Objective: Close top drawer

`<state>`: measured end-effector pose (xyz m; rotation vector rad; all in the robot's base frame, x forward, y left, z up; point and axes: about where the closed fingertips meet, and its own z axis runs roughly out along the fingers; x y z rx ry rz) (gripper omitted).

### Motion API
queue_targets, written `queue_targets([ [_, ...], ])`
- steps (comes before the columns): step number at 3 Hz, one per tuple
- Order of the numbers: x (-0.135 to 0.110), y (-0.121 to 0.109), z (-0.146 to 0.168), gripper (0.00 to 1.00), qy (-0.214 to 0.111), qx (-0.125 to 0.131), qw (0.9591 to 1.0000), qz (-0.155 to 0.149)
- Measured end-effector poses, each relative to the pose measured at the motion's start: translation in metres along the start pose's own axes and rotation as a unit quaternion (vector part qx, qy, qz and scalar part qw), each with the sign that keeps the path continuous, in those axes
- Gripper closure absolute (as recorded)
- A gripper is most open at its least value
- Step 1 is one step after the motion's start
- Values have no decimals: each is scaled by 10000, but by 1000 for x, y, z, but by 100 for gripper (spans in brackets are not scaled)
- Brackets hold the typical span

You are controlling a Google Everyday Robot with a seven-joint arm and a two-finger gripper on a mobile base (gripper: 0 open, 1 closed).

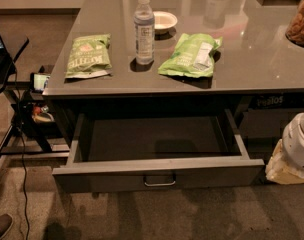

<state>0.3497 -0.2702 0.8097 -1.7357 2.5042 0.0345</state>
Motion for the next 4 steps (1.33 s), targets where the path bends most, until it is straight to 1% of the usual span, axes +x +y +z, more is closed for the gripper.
queue_targets([
  [1,3,7,42,100,-23,-251,9995,195],
  [2,1,1,88,100,-227,-476,9978,398],
  [3,-9,-10,119,100,-342,-599,9964,496],
  [4,-17,-21,142,100,-409,-676,9956,506],
])
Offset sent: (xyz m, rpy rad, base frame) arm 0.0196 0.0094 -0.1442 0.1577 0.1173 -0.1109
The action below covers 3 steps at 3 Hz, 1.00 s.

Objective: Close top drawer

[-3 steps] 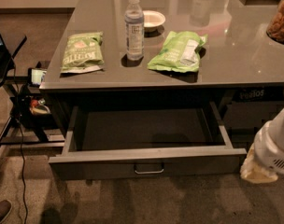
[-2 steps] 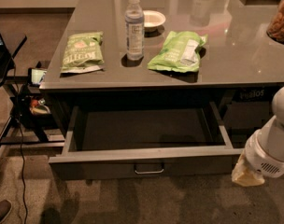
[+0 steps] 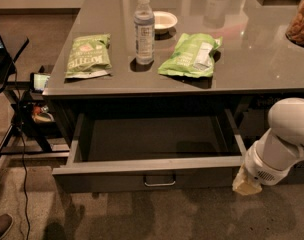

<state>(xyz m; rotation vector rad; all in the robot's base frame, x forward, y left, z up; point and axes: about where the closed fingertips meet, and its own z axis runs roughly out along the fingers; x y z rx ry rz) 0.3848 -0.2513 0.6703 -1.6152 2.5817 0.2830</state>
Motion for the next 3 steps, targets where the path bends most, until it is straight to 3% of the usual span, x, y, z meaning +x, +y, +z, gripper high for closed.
queue_targets([
  [3,-32,-30,24,100,-21,119,9997,-191],
])
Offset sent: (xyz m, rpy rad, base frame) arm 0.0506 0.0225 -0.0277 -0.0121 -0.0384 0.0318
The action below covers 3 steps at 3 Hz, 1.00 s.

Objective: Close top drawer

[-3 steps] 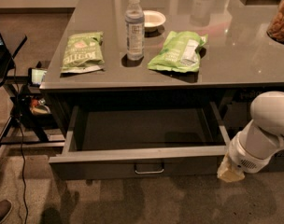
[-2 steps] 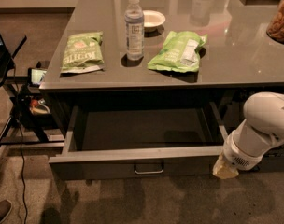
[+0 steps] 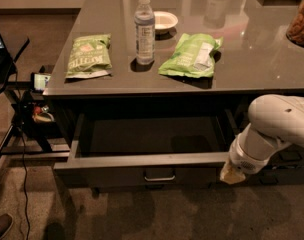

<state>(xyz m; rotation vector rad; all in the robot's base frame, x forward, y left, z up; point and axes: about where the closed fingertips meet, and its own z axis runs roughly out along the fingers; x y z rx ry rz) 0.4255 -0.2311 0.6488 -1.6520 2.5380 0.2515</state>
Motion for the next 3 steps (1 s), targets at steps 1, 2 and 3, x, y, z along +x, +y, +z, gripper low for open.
queue_targets([
  [1,-12,-13,6,100,14,54,9999,-114],
  [2,-13,-13,6,81,14,53,9999,-116],
  [3,-13,-13,6,58,14,53,9999,-116],
])
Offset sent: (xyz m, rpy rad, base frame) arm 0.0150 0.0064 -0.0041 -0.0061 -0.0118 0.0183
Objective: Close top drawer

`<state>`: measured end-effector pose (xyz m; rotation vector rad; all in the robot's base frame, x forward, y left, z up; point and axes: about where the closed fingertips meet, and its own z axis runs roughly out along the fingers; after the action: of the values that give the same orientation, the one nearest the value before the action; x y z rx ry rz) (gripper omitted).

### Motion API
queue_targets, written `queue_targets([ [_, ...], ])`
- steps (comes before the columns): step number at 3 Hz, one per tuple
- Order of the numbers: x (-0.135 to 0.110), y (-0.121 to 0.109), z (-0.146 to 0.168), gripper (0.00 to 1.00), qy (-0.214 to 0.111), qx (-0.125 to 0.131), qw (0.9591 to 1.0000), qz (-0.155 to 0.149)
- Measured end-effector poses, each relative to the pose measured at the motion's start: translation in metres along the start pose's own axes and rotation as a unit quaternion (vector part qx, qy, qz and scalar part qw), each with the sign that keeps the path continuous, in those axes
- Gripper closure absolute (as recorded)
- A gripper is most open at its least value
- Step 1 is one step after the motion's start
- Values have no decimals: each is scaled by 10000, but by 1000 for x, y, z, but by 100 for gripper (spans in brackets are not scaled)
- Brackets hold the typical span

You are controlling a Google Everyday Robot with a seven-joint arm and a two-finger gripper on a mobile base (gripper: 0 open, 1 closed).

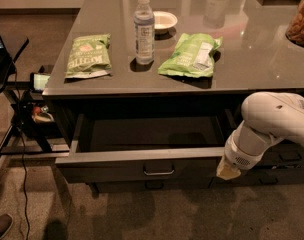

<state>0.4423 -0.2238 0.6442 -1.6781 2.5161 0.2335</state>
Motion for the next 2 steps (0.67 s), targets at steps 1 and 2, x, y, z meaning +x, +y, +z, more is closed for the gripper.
queue_targets([
  [1,0,0,0,34,0,0,10000,0],
  [2,0,0,0,11,0,0,10000,0],
])
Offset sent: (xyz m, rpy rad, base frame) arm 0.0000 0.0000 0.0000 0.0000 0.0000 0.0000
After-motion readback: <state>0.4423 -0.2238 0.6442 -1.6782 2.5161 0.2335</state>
